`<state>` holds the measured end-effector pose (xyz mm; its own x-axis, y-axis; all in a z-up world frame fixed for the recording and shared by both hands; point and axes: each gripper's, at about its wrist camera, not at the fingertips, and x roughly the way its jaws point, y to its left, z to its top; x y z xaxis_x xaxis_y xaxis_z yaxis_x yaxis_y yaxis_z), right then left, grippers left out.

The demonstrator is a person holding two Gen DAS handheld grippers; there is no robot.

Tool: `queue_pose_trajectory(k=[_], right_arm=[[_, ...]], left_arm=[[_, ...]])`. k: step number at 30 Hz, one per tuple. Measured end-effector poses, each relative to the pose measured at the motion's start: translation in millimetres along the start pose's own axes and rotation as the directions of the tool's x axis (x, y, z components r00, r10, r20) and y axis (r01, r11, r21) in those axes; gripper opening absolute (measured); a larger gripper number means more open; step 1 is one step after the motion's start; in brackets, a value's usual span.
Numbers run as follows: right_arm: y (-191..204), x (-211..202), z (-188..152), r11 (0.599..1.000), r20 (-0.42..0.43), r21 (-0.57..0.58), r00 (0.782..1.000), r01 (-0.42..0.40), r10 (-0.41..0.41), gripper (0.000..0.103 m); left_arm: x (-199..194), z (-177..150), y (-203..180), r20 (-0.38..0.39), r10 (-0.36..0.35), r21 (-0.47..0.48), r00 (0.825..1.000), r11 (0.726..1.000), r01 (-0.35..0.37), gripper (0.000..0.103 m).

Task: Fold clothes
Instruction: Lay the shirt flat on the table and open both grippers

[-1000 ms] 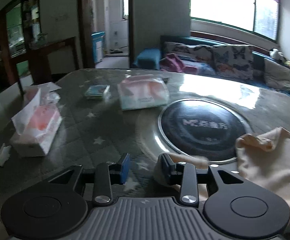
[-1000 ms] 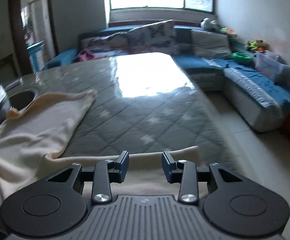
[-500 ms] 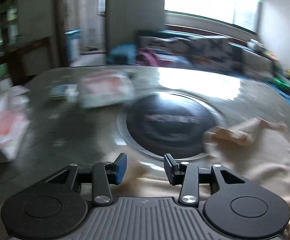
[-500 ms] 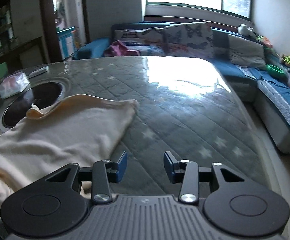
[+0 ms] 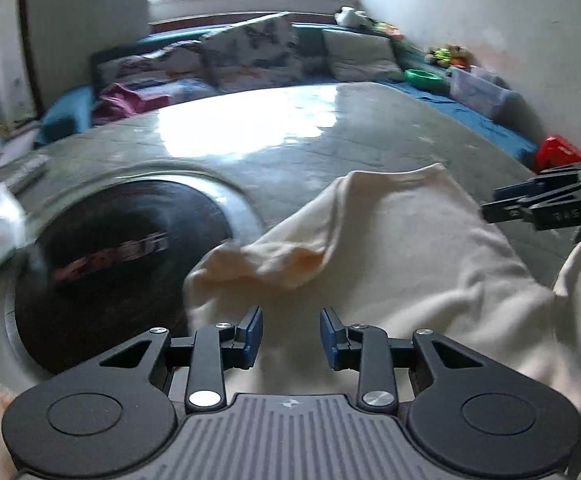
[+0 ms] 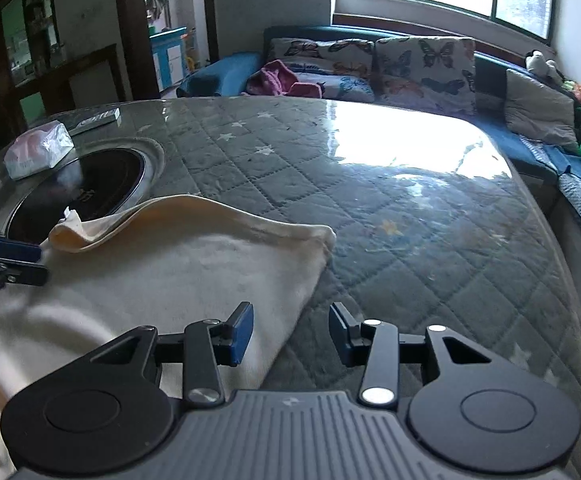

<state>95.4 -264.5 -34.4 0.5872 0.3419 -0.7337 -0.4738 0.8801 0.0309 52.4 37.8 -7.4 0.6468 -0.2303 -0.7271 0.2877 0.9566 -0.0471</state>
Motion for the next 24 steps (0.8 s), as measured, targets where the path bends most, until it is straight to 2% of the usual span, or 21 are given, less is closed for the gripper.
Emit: queue_pose_trajectory(k=[3, 7, 10, 12, 14, 18, 19, 21, 24], right_arm=[[-2, 9, 7, 1.0, -0.014, -0.012, 1.0, -0.002, 0.002, 0.043], [-6, 23, 15, 1.0, -0.027, -0.016, 1.0, 0.0, 0.0, 0.043], [-11, 30, 20, 1.0, -0.029, -0.001, 1.0, -0.008, 0.008, 0.043], [-14, 34, 21, 1.0, -0.034, 0.01, 0.999, -0.019, 0.02, 0.043], [-17, 37, 22, 1.0, -0.031, 0.019, 0.999, -0.023, 0.024, 0.041], [-21, 40, 26, 0.998, -0.02, 0.047, 0.999, -0.028, 0.029, 0.039], [-21, 41, 26, 0.998, -0.019, 0.052, 0.999, -0.03, 0.031, 0.035], [-21, 43, 28, 0.998, -0.018, 0.051, 0.999, -0.032, 0.033, 0.033], [-21, 46, 31, 0.998, -0.014, 0.049, 0.999, -0.033, 0.034, 0.021]], left_arm=[[14, 12, 5, 0.021, 0.03, -0.01, 0.999, 0.999, -0.03, 0.034], [24, 33, 30, 0.074, 0.128, -0.129, 0.989, 0.985, -0.118, 0.035], [26, 41, 45, 0.091, 0.173, -0.165, 0.981, 0.974, -0.156, 0.036], [24, 42, 47, 0.098, 0.168, -0.146, 0.981, 0.977, -0.153, 0.036], [26, 41, 47, 0.086, 0.147, -0.119, 0.985, 0.984, -0.136, 0.043], [34, 42, 47, 0.07, 0.153, -0.107, 0.986, 0.984, -0.145, 0.043], [37, 43, 49, 0.064, 0.16, -0.117, 0.985, 0.982, -0.152, 0.043], [43, 45, 53, 0.046, 0.176, -0.136, 0.983, 0.976, -0.168, 0.043], [51, 47, 54, 0.025, 0.19, -0.131, 0.982, 0.974, -0.185, 0.042]])
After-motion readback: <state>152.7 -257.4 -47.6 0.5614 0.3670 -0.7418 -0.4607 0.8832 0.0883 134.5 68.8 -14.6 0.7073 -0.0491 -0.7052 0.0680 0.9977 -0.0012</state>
